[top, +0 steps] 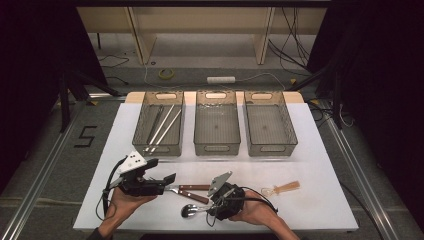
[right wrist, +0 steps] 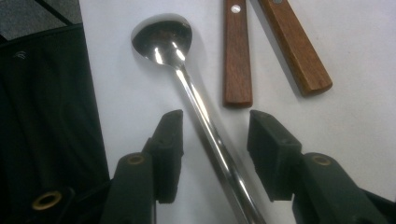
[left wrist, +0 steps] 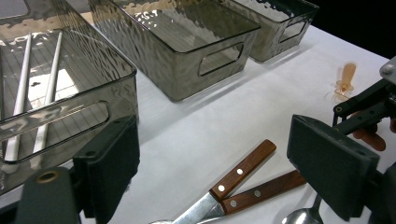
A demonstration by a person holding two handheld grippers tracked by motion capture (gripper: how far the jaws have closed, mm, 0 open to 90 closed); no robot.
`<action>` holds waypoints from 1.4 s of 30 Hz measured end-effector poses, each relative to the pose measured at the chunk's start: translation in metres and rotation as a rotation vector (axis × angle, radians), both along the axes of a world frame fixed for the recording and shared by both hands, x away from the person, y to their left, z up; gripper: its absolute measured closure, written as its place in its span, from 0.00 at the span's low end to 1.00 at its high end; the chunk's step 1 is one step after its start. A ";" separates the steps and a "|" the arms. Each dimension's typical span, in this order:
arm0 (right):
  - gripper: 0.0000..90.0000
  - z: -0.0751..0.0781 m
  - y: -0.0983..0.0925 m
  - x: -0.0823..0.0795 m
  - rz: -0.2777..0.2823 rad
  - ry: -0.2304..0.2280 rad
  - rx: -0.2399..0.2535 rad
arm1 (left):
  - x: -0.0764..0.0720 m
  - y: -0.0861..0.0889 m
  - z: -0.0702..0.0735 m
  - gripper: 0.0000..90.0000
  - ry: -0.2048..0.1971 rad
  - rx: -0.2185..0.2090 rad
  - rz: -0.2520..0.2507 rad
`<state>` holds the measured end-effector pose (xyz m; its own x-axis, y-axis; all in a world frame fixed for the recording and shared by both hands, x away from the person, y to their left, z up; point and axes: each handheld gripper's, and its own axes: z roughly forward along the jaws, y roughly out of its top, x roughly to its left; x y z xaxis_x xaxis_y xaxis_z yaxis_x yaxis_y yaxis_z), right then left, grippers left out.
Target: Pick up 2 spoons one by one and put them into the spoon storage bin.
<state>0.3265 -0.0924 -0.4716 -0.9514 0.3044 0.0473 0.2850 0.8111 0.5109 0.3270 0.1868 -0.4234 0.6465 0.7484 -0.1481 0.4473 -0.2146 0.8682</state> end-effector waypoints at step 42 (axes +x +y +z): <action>1.00 0.004 0.004 -0.010 0.149 -0.097 -0.080 | -0.004 -0.001 0.000 0.19 -0.027 0.021 -0.015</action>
<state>0.3166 -0.0885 -0.4676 -0.9851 0.1589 -0.0658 0.1110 0.8796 0.4627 0.3228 0.1855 -0.4234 0.6612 0.7414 -0.1148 0.4203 -0.2394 0.8752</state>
